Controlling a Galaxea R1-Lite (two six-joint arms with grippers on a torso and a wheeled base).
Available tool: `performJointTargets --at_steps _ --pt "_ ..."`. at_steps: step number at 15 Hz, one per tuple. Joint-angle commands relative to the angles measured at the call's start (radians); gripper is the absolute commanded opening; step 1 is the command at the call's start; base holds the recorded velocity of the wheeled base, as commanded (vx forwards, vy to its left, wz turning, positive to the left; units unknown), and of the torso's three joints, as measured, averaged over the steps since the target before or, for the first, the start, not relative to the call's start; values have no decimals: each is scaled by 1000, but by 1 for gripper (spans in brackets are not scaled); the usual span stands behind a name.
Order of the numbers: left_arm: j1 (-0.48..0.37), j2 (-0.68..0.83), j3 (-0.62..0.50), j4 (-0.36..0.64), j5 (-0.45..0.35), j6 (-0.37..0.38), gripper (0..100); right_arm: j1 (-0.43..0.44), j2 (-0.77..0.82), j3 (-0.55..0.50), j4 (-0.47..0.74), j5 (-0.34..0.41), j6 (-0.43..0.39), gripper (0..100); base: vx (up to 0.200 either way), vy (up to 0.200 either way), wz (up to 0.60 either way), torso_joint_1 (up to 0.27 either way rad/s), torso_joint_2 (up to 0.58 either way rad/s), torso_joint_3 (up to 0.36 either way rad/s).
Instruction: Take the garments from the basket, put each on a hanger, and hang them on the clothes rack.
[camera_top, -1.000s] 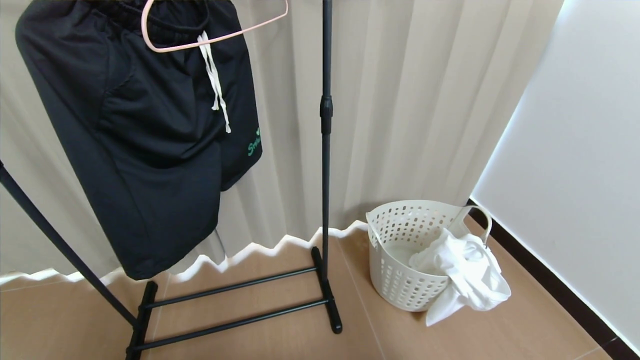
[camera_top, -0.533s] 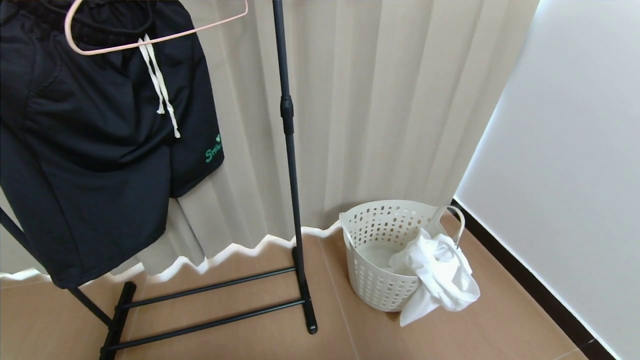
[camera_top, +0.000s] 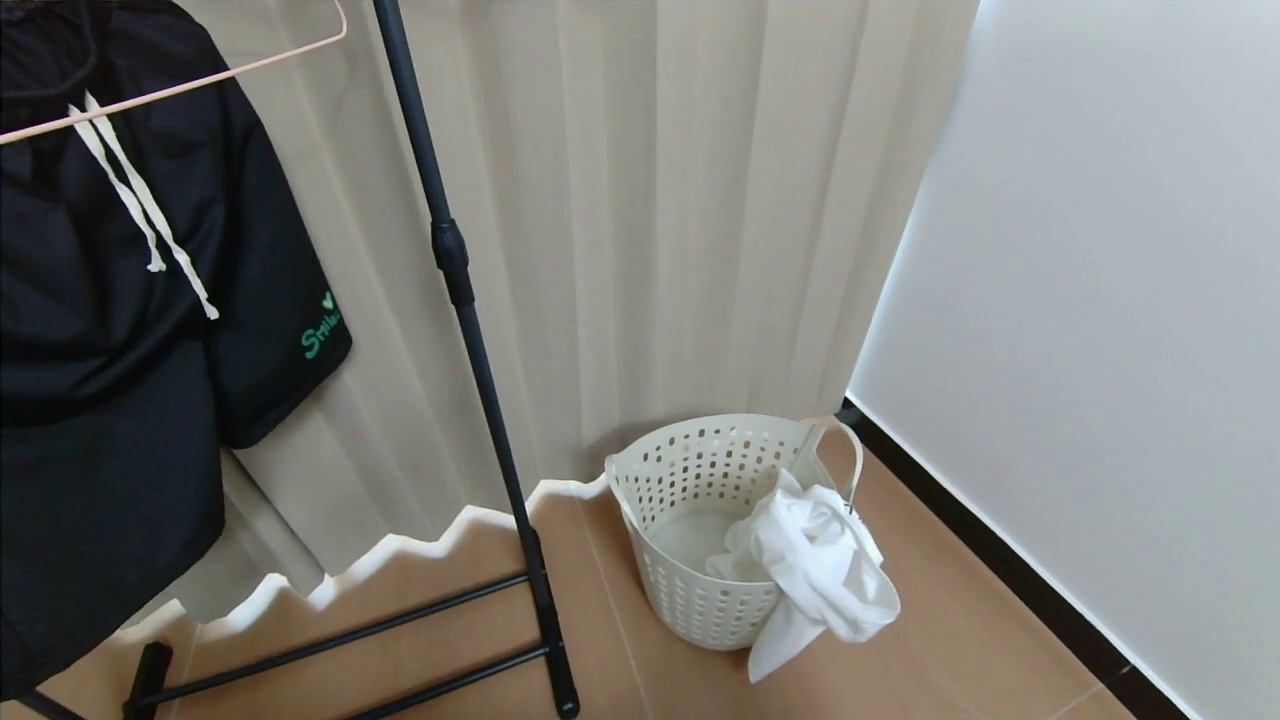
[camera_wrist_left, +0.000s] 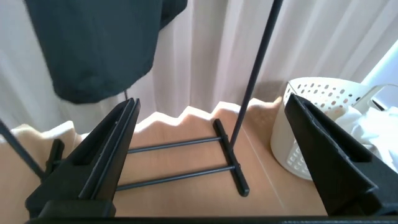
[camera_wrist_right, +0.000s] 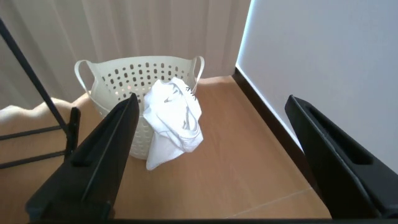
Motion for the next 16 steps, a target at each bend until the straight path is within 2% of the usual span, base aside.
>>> performJointTargets --at_steps 1,4,7,16 --pt "0 1 0 0 1 -1 100 -2 1 0 -1 1 0 100 0 0 0 0 0 0" --pt "0 1 0 0 1 -1 100 -2 1 0 -1 1 0 100 0 0 0 0 0 0" --pt "0 1 0 0 1 -1 100 -2 1 0 -1 1 0 100 200 0 0 -7 2 6" --pt "0 1 0 2 -1 1 100 0 1 0 -1 1 0 100 0 0 0 1 1 -24"
